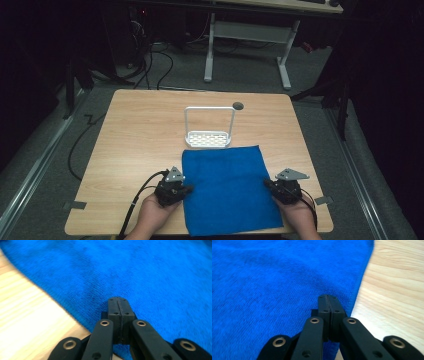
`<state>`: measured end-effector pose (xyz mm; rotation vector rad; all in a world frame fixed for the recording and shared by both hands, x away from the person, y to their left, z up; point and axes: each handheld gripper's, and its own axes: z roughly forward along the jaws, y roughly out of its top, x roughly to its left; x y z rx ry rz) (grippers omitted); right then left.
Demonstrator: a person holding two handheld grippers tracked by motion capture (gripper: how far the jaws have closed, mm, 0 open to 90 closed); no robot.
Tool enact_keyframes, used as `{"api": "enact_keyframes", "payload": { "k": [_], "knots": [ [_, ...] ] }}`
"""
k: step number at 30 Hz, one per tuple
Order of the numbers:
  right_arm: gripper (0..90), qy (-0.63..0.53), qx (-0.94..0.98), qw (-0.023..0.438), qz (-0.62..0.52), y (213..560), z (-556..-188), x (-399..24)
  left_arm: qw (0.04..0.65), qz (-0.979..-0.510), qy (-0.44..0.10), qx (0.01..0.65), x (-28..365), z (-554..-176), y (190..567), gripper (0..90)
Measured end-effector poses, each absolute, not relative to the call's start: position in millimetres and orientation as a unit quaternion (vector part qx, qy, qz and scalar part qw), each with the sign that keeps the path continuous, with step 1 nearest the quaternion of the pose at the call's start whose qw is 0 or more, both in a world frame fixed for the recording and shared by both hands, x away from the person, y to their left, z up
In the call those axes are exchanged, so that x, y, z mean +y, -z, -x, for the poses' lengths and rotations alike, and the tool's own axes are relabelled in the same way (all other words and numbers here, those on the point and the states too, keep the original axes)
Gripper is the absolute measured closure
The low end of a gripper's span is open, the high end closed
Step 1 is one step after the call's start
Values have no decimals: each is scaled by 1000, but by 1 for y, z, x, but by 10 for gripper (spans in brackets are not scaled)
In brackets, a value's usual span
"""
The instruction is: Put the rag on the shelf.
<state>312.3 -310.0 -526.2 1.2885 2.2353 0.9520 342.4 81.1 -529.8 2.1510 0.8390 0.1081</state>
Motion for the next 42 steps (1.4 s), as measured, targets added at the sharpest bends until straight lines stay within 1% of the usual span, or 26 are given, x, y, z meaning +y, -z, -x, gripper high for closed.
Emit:
{"api": "enact_keyframes", "payload": {
  "k": [9, 16, 24, 33, 36, 38, 40, 42],
  "knots": [
    [900, -342, 818, 179, -427, 526, -300, -283, 402, -838, -49, 366, 108, -351, 530, 900],
    [900, -340, 831, 170, -406, 525, -292, -268, 400, -836, -44, 373, 123, -344, 530, 900],
    [900, -345, 831, 166, -404, 525, -292, -267, 404, -838, -41, 365, 127, -330, 530, 890],
    [889, -343, 834, 164, -400, 524, -291, -266, 405, -838, -35, 364, 128, -330, 530, 874],
    [867, -351, 830, 177, -396, 522, -291, -266, 403, -841, -48, 357, 126, -328, 529, 839],
    [852, -356, 825, 180, -401, 521, -291, -268, 413, -837, -69, 353, 125, -326, 527, 764],
    [845, -358, 823, 185, -400, 520, -291, -269, 421, -832, -72, 355, 126, -326, 525, 750],
    [816, -360, 818, 191, -405, 520, -292, -272, 438, -816, -95, 366, 131, -328, 522, 724]
  ]
}}
